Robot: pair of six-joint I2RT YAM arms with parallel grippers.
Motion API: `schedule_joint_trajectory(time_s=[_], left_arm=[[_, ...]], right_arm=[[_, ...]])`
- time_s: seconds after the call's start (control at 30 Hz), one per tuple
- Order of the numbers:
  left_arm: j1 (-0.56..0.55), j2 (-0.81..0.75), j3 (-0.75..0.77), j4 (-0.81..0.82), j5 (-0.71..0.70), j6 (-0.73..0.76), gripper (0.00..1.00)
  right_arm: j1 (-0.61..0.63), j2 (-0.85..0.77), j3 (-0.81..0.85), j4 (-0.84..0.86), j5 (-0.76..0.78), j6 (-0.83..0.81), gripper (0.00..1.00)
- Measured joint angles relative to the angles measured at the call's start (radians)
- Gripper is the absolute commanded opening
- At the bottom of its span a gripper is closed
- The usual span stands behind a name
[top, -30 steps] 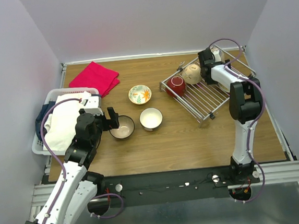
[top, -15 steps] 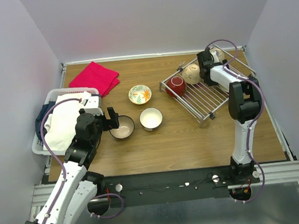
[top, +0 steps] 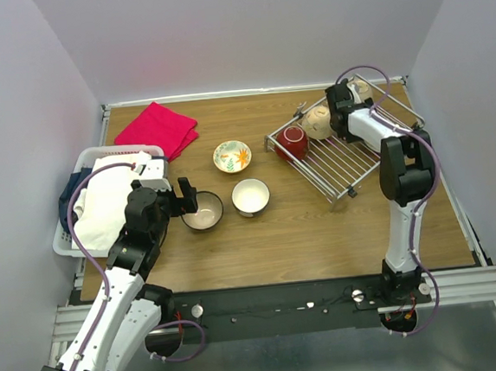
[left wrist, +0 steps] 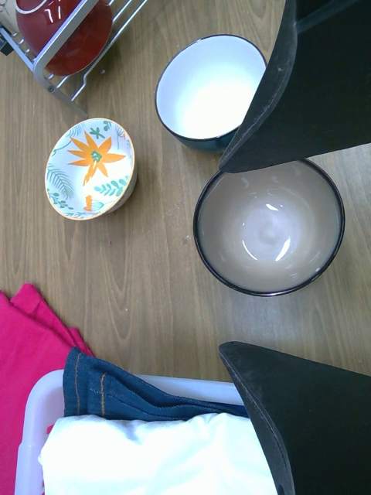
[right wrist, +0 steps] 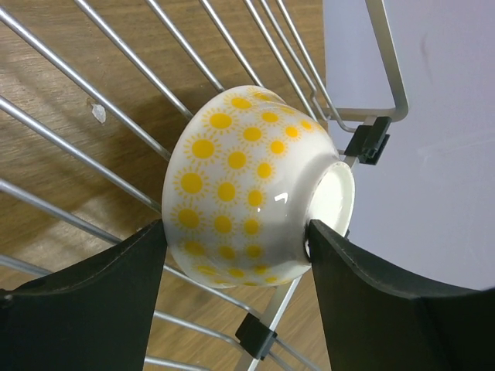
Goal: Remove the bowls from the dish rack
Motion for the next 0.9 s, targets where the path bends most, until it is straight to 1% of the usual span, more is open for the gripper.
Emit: schedule_joint_trajectory(time_s=[0.1,0.27,0.53,0.67,0.9], left_arm=[[0.000,0.000,0.000,0.000,0.000,0.000,0.99],[0.000,0.003,0.000,0.001,0.000,0.000,0.99],[0.000,0.014,0.000,0.004,0.001,0.000,0.99],[0.000,0.018,0.000,0.008,0.001,-0.001,0.99],[0.000,0.050,0.000,0.025,0.035,-0.029,0.99]], right_arm=[[0.000,-0.019,0.000,-0.013,-0.009,0.000,0.52],[-0.002,-0.068,0.000,-0.037,-0.046,0.014,0.45],[-0.002,-0.183,0.000,-0.063,-0.145,0.082,0.44],[-0.002,-0.231,0.000,-0.066,-0.226,0.128,0.44],[-0.002,-0.330,-0.018,-0.058,-0.434,0.216,0.45]])
